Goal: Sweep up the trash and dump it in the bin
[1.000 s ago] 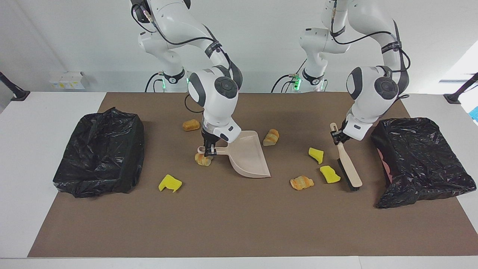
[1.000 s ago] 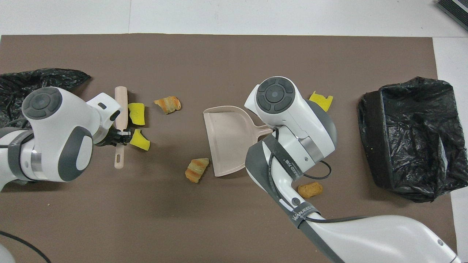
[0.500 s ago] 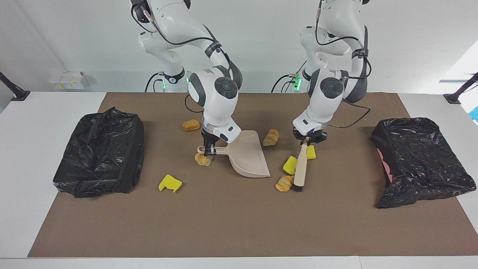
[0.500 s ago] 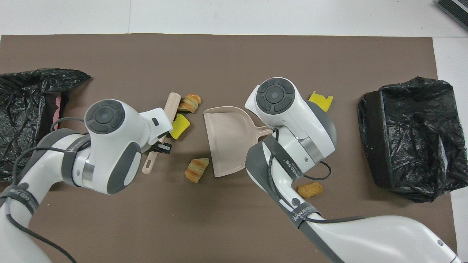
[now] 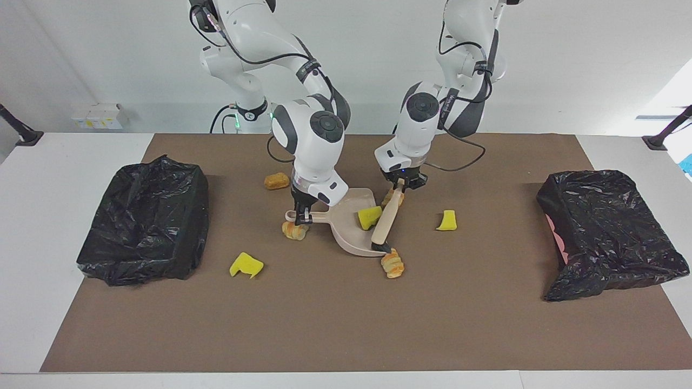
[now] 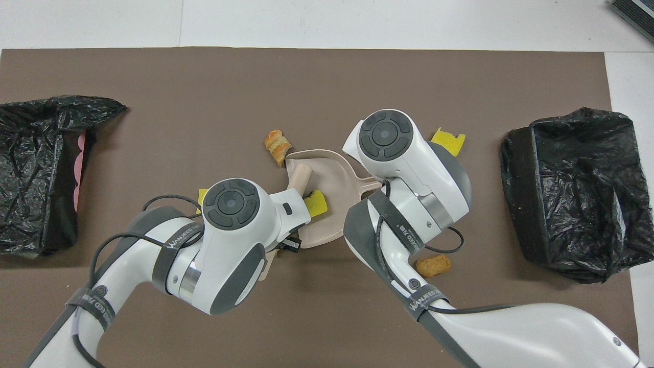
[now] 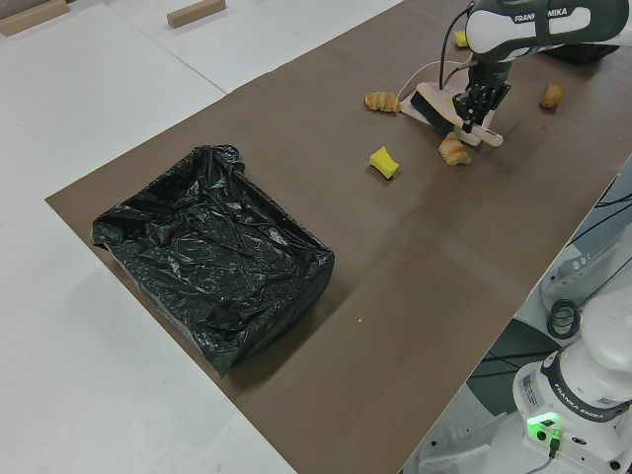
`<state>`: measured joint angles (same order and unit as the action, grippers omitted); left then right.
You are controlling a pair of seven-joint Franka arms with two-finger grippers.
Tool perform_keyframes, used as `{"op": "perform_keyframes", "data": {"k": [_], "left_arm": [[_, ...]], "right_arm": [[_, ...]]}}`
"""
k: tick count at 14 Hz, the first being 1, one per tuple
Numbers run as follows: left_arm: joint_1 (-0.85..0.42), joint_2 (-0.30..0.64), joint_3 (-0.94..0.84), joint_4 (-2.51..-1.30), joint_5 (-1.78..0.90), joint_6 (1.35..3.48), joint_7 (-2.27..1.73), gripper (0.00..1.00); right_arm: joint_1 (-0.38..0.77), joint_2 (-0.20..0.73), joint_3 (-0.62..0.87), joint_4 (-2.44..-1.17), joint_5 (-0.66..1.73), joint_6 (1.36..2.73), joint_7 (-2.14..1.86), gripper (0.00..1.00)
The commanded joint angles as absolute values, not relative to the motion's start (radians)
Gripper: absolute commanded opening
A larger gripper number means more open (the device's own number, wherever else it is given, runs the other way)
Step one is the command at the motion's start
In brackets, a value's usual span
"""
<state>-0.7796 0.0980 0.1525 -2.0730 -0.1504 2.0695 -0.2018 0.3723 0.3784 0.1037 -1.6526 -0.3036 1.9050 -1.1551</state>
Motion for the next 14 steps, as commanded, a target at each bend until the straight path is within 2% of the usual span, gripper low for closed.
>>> {"op": "perform_keyframes", "data": {"k": [1,4,7,12,14], "left_arm": [[-0.79,0.048,0.163,-2.08,-0.233,2.048,-0.334,0.0],[-0.759,-0.006,0.179,-2.068,-0.261,2.002,-0.37,0.0],[-0.646,-0.021,0.181,-2.074,-0.245,1.928,-0.335,0.0],[-0.474,-0.06,0.186,-2.137,-0.188,1.832,-0.365,0.0],[-0.442,-0.101,0.186,-2.207,-0.135,1.854,-0.367,0.0]], "right_arm": [[0.362,0.351,0.112,-1.689,-0.311,1.921,-1.14,0.0],[0.36,0.351,0.112,-1.689,-0.311,1.922,-1.141,0.0],[0.36,0.351,0.11,-1.689,-0.311,1.924,-1.141,0.0],[0.36,0.351,0.112,-1.689,-0.311,1.925,-1.14,0.0],[0.36,0.351,0.112,-1.689,-0.31,1.927,-1.14,0.0]]}}
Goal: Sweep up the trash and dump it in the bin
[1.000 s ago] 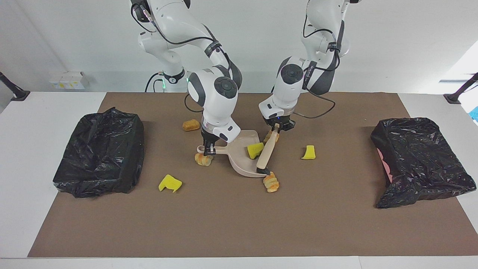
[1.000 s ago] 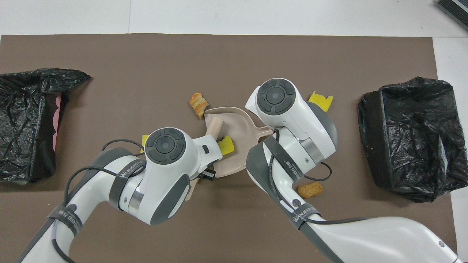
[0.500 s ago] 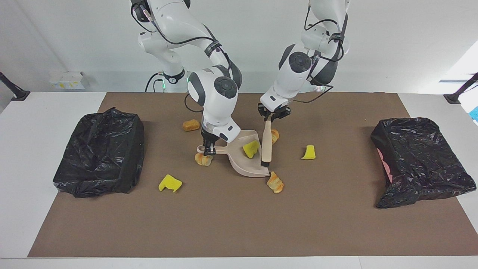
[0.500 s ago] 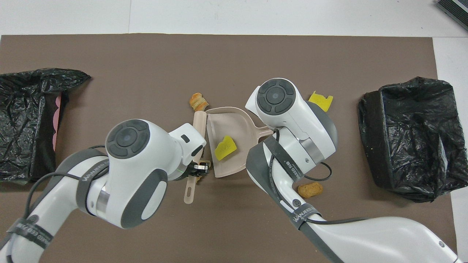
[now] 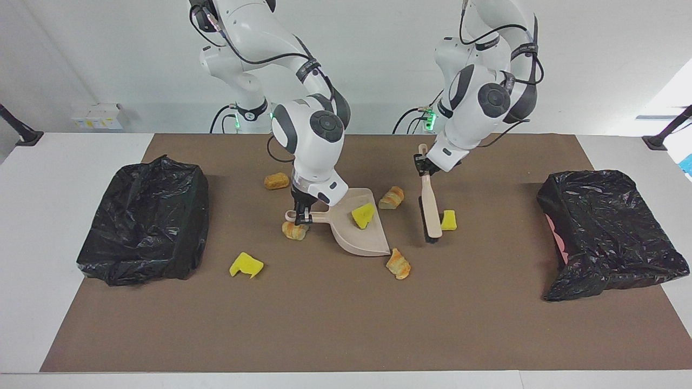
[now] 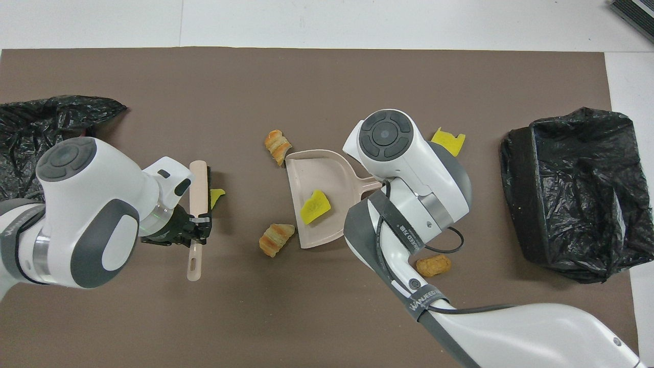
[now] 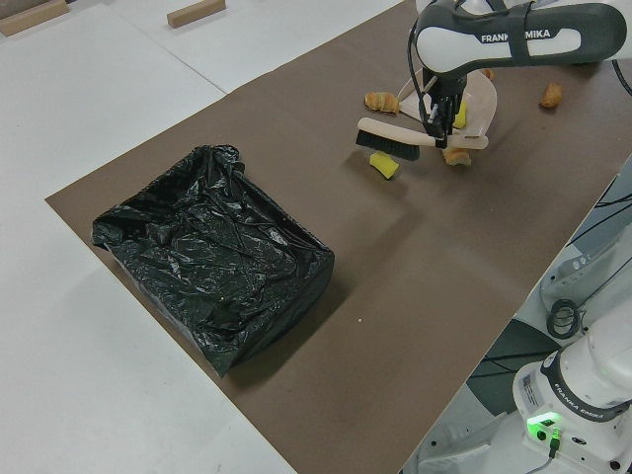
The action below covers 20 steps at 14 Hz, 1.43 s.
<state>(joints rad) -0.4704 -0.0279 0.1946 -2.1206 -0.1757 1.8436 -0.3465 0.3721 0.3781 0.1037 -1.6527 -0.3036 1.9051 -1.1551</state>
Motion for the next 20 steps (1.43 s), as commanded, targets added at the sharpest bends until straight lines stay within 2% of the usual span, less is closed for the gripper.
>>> {"op": "perform_keyframes", "data": {"k": [1,4,6,8,12,16,20], "left_arm": [[-0.414,-0.138,0.184,-2.267,-0.135,1.877,-0.368,0.0],[-0.407,-0.247,0.181,-2.437,-0.135,1.968,-0.4,0.0],[-0.439,-0.246,0.172,-2.465,-0.135,1.999,-0.477,0.0],[-0.538,-0.233,0.173,-2.468,-0.135,2.043,-0.584,0.0],[-0.701,-0.184,0.172,-2.464,-0.187,2.129,-0.796,0.0],[-0.733,-0.068,0.17,-2.361,-0.34,2.186,-0.804,0.0],[-0.785,0.006,0.152,-2.252,-0.425,2.261,-0.804,0.0]], "right_arm": [[0.36,0.353,0.112,-1.689,-0.31,1.925,-1.14,0.0],[0.36,0.351,0.112,-1.689,-0.308,1.927,-1.14,0.0],[0.36,0.351,0.112,-1.689,-0.308,1.927,-1.14,0.0],[0.36,0.353,0.112,-1.689,-0.308,1.927,-1.138,0.0],[0.36,0.351,0.112,-1.689,-0.308,1.927,-1.131,0.0],[0.36,0.353,0.112,-1.689,-0.308,1.927,-1.123,0.0],[0.36,0.351,0.112,-1.689,-0.307,1.927,-1.118,0.0]]}}
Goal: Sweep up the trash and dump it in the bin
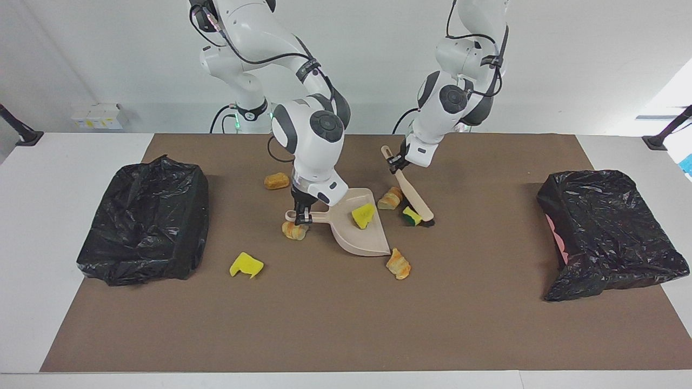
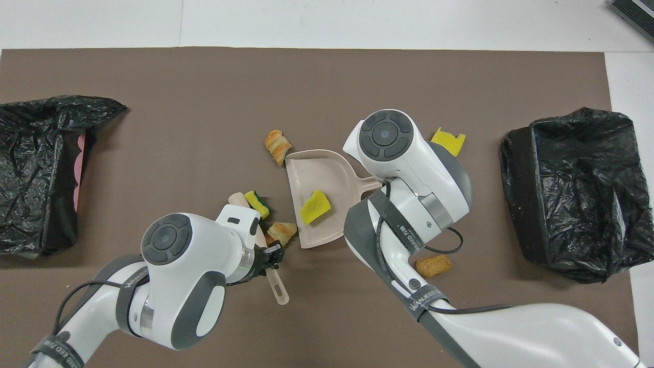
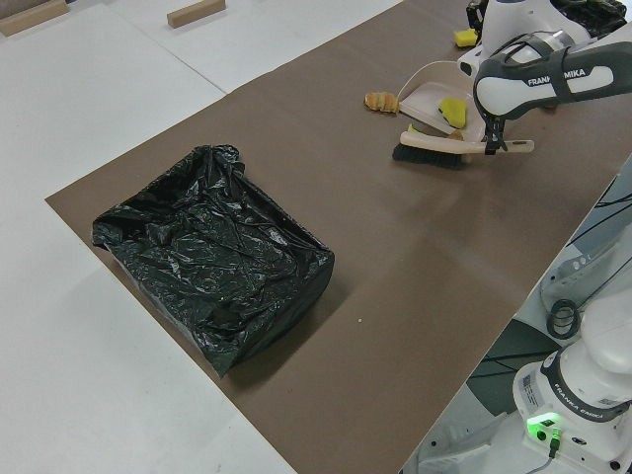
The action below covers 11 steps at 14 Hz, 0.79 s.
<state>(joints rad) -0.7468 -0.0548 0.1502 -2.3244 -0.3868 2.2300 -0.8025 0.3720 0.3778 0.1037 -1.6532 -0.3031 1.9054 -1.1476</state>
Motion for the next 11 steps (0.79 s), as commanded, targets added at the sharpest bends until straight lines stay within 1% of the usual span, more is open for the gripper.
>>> {"op": "perform_keyframes", "data": {"k": [1,4,5,7,9,11], "left_arm": [[-0.807,0.021,0.152,-2.22,-0.443,2.266,-0.799,0.0],[-0.88,0.11,0.147,-2.116,-0.452,2.304,-0.761,0.0],[-0.888,0.132,0.144,-2.091,-0.453,2.325,-0.752,0.0],[-0.887,0.153,0.137,-2.021,-0.454,2.301,-0.753,0.0],[-0.878,0.147,0.14,-2.006,-0.442,2.255,-0.75,0.0],[-0.855,0.105,0.15,-2.0,-0.433,2.147,-0.75,0.0]], "right_arm": [[0.36,0.351,0.112,-1.689,-0.308,1.927,-1.118,0.0],[0.36,0.351,0.112,-1.689,-0.307,1.925,-1.111,0.0],[0.36,0.351,0.112,-1.689,-0.307,1.927,-1.111,0.0],[0.36,0.351,0.112,-1.689,-0.308,1.925,-1.111,0.0],[0.36,0.351,0.112,-1.687,-0.308,1.925,-1.111,0.0],[0.359,0.351,0.11,-1.686,-0.308,1.921,-1.111,0.0]]}}
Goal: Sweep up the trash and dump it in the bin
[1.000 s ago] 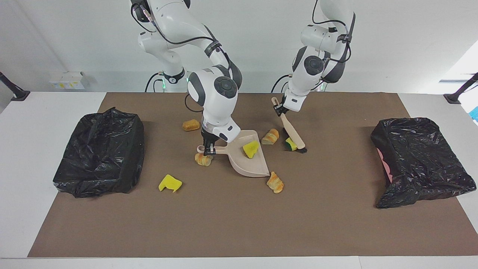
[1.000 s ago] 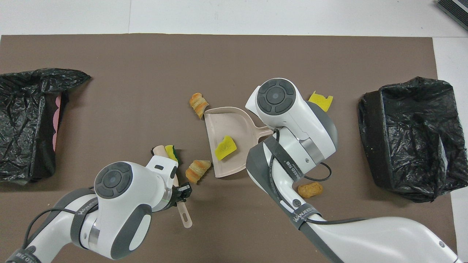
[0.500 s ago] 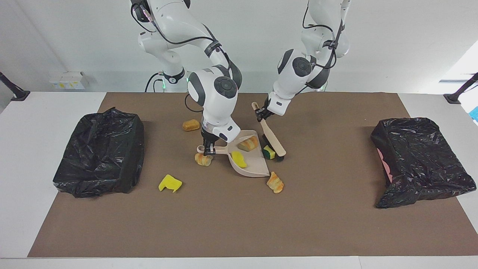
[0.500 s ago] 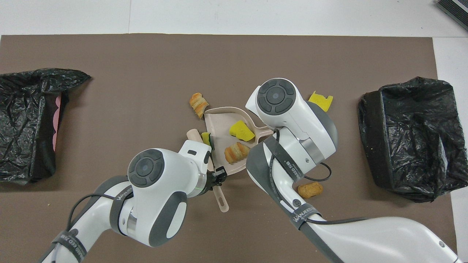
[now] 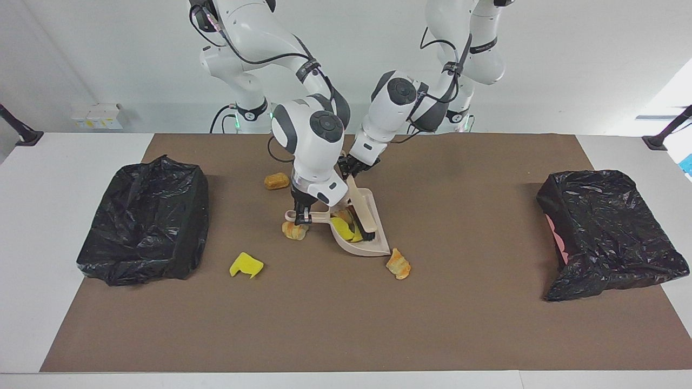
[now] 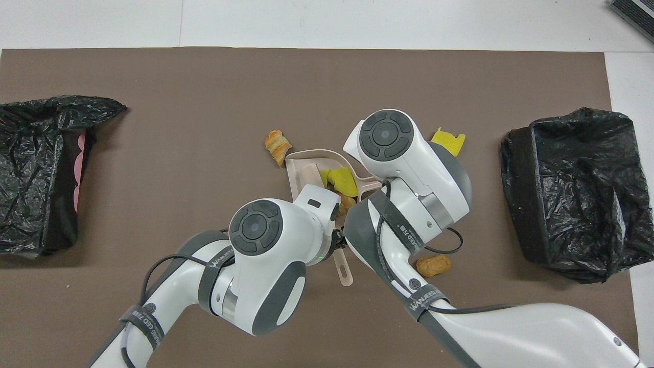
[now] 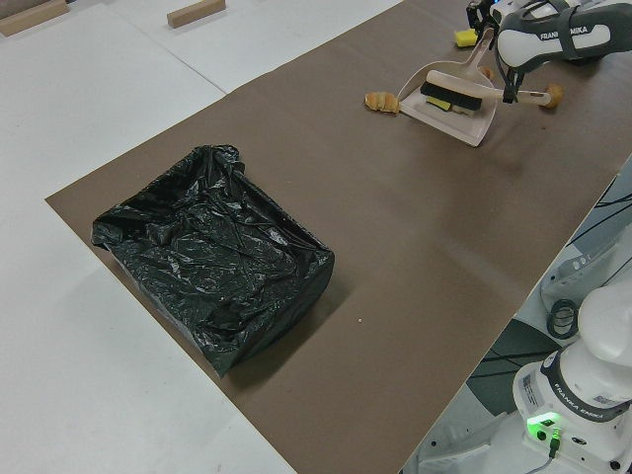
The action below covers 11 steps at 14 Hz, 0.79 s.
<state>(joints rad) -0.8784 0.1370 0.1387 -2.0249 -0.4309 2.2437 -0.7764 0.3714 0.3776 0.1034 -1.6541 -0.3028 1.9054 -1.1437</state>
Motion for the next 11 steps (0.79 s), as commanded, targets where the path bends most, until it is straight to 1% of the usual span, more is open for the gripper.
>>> {"op": "perform_keyframes", "data": {"k": [1,2,4,5,7,8,9,11], "left_arm": [[-0.829,0.083,0.152,-1.997,-0.402,2.107,-0.752,0.0],[-0.799,0.065,0.15,-1.993,-0.346,2.067,-0.75,0.0],[-0.781,0.064,0.15,-1.976,-0.249,2.039,-0.701,0.0],[-0.758,0.067,0.152,-1.973,-0.238,2.039,-0.633,0.0],[-0.672,0.075,0.152,-1.973,-0.235,2.023,-0.432,0.0],[-0.654,0.084,0.152,-1.967,-0.21,2.02,-0.334,0.0],[-0.64,0.113,0.152,-1.948,-0.165,2.02,-0.283,0.0],[-0.629,0.196,0.152,-1.867,-0.111,2.014,-0.255,0.0]], "right_arm": [[0.359,0.353,0.11,-1.686,-0.307,1.919,-1.111,0.0],[0.357,0.351,0.11,-1.687,-0.307,1.917,-1.111,0.0],[0.351,0.351,0.11,-1.686,-0.307,1.913,-1.092,0.0],[0.348,0.351,0.11,-1.684,-0.307,1.911,-1.074,0.0],[0.345,0.351,0.11,-1.678,-0.307,1.911,-1.045,0.0],[0.341,0.351,0.109,-1.675,-0.307,1.91,-1.02,0.0],[0.328,0.351,0.109,-1.671,-0.307,1.908,-1.006,0.0],[0.311,0.353,0.109,-1.658,-0.305,1.91,-0.977,0.0]]}}
